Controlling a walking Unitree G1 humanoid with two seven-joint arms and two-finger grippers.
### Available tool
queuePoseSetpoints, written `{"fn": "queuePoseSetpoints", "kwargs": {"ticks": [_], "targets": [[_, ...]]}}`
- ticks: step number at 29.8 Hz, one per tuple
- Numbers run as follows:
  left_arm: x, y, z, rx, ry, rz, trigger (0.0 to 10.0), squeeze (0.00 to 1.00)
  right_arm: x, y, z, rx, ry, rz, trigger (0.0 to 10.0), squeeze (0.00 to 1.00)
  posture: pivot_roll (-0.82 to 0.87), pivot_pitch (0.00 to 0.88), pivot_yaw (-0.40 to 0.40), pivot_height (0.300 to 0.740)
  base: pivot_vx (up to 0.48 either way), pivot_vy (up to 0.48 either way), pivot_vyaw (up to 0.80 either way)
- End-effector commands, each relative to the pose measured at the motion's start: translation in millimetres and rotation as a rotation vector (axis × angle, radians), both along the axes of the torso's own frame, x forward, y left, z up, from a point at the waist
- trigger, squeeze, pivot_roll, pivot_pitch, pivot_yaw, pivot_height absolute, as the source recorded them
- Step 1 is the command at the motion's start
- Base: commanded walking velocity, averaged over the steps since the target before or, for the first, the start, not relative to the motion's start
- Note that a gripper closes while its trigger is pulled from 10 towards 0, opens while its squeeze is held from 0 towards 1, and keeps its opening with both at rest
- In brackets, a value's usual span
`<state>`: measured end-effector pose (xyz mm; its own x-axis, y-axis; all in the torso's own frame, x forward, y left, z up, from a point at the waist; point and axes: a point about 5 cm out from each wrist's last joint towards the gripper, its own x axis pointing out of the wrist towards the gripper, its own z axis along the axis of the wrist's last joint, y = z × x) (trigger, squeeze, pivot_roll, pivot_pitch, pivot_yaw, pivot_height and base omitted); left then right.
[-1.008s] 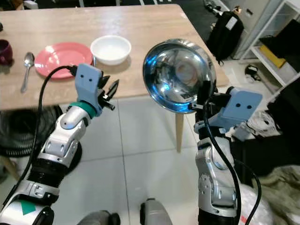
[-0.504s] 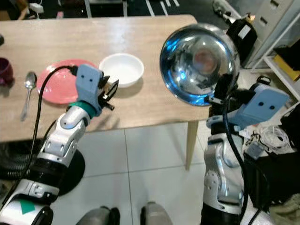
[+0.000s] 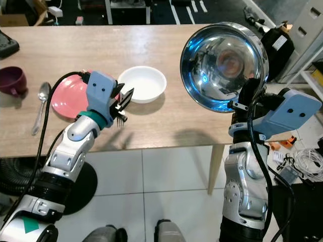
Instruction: Setting the table
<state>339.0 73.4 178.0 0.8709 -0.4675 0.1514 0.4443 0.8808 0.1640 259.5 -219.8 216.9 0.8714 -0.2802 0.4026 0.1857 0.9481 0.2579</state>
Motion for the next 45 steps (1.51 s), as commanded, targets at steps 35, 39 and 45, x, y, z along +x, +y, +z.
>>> {"fn": "queuePoseSetpoints", "kwargs": {"ticks": [35,39,45], "targets": [[-23.7,32.5,67,0.333,-0.173,-0.489,10.0,0.0,97.6,-39.8,-39,0.417,0.448,0.051,10.0,0.0,0.13,0.048,0.036,0.74,0.0,0.0,0.0],[-21.7,32.6,70,0.342,-0.135,-0.559,10.0,0.0,96.1,-46.1,-43,0.469,0.446,0.026,10.0,0.0,0.12,0.052,0.053,0.74,0.0,0.0,0.0],[-20.3,29.9,62,0.34,-0.108,-0.558,10.0,0.0,91.1,-71.6,-39,0.652,0.351,-0.022,10.0,0.0,0.1,0.057,0.059,0.74,0.0,0.0,0.0]]}}
